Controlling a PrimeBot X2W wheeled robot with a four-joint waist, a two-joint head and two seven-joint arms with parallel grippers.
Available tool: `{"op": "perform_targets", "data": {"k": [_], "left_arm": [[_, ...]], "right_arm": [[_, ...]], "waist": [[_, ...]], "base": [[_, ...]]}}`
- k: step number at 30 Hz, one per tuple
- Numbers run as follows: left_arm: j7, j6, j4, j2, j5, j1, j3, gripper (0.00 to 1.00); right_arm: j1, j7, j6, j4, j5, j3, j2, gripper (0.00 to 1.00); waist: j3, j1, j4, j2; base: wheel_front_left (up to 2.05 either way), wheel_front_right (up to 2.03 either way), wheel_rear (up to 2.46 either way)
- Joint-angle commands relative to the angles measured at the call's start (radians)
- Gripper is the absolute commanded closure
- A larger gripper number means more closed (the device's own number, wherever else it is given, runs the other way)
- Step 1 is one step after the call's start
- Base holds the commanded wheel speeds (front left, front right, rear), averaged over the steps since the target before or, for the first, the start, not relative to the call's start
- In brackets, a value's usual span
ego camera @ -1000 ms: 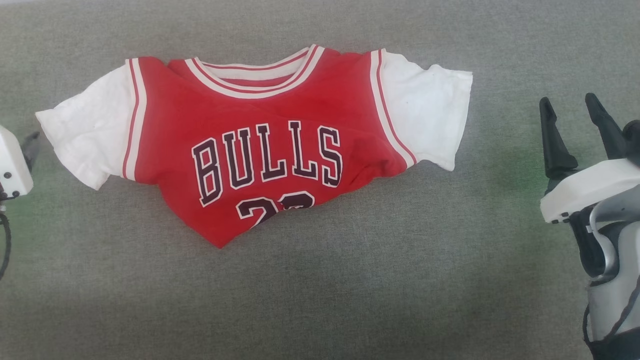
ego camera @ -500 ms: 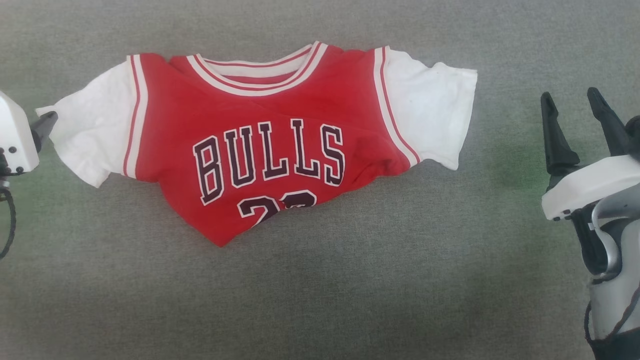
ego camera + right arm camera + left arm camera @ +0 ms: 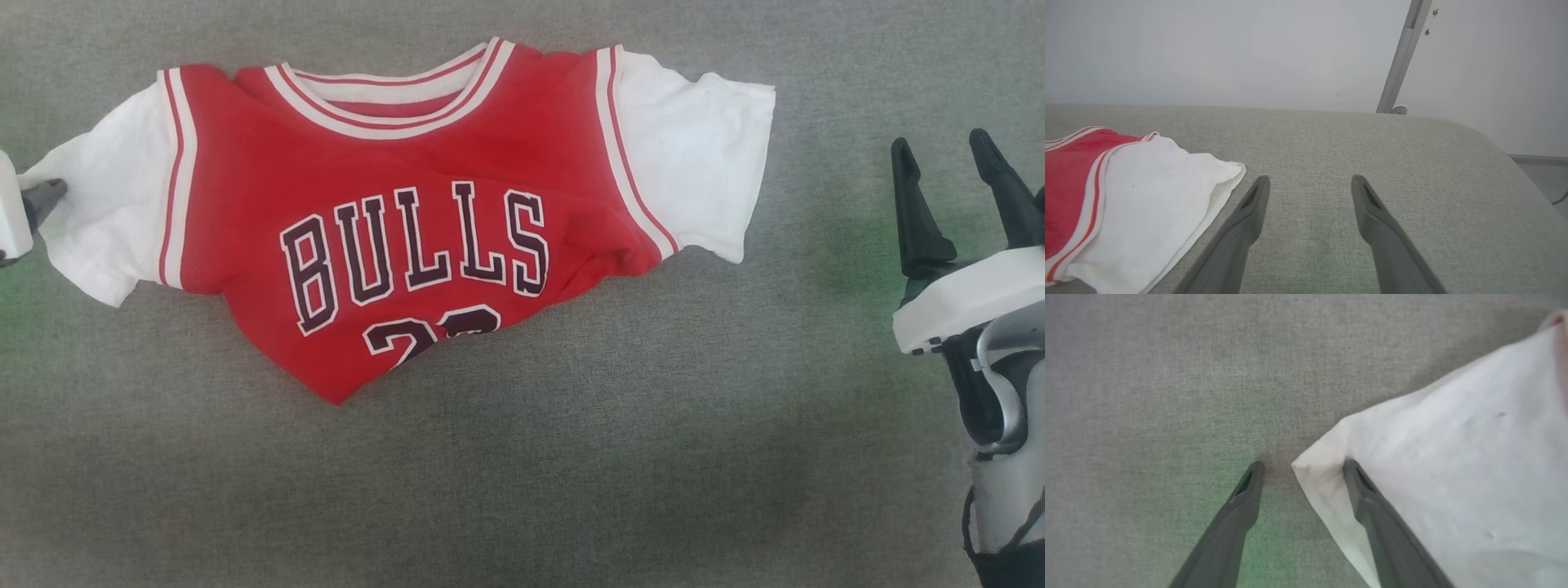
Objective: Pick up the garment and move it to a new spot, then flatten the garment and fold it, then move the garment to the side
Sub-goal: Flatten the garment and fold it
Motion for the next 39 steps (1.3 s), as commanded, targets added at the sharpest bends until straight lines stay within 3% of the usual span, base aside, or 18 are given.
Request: {"op": "perform_targets", "data": {"k": [1,2,4,5,6,14,21,38,39], "left_arm": [[0.019,-0.007,0.035,-0.018,-0.002,0.008,-0.015,0.15],[0.026,-0.013,0.050,-0.028,-0.012,0.007,-0.016,0.35],[0.052,-0.026,0.068,-0.043,-0.024,0.006,-0.026,0.67],[0.057,-0.031,0.075,-0.050,-0.031,0.006,-0.029,0.96],[0.060,-0.035,0.083,-0.058,-0.040,0.002,-0.027,1.00],[0.037,-0.049,0.122,-0.092,-0.056,-0.027,-0.042,1.00],[0.013,-0.053,0.133,-0.119,-0.061,-0.067,-0.058,1.00],[-0.015,-0.055,0.121,-0.162,-0.100,-0.124,-0.113,1.00],[-0.015,-0.055,0.121,-0.163,-0.100,-0.126,-0.116,1.00]], "right_arm": [[-0.005,0.008,-0.002,-0.010,0.006,0.004,-0.002,0.00],[-0.006,0.013,-0.002,-0.011,0.009,0.008,-0.003,0.00],[-0.007,0.025,-0.002,-0.015,0.012,0.016,-0.006,0.00],[-0.008,0.032,-0.002,-0.015,0.019,0.022,-0.009,0.00],[-0.010,0.044,-0.002,-0.015,0.024,0.028,-0.014,0.00],[-0.070,0.220,-0.002,-0.022,0.088,0.100,-0.048,0.00],[-0.169,0.408,-0.002,0.016,0.116,0.112,-0.037,0.00],[-0.434,0.841,-0.001,0.317,0.085,0.188,-0.021,0.00],[-0.439,0.868,-0.001,0.330,0.096,0.202,-0.019,0.44]], "waist": [[0.009,0.0000,-0.001,0.0000],[0.012,0.0000,0.000,0.0000],[0.016,0.0000,0.003,0.0000],[0.017,0.0000,0.004,0.0000],[0.019,0.0000,0.006,0.0000],[0.028,0.0000,0.023,0.0000],[0.043,0.0000,0.047,0.0000],[0.077,0.0000,0.100,0.0000],[0.077,0.0000,0.101,0.0000]], "base": [[0.00,0.00,0.00],[0.00,0.00,0.00],[0.00,0.00,0.00],[0.00,0.00,0.00],[0.00,0.00,0.00],[0.00,0.00,0.00],[0.00,0.00,0.00],[0.00,0.00,0.00],[0.00,0.00,0.00]]}}
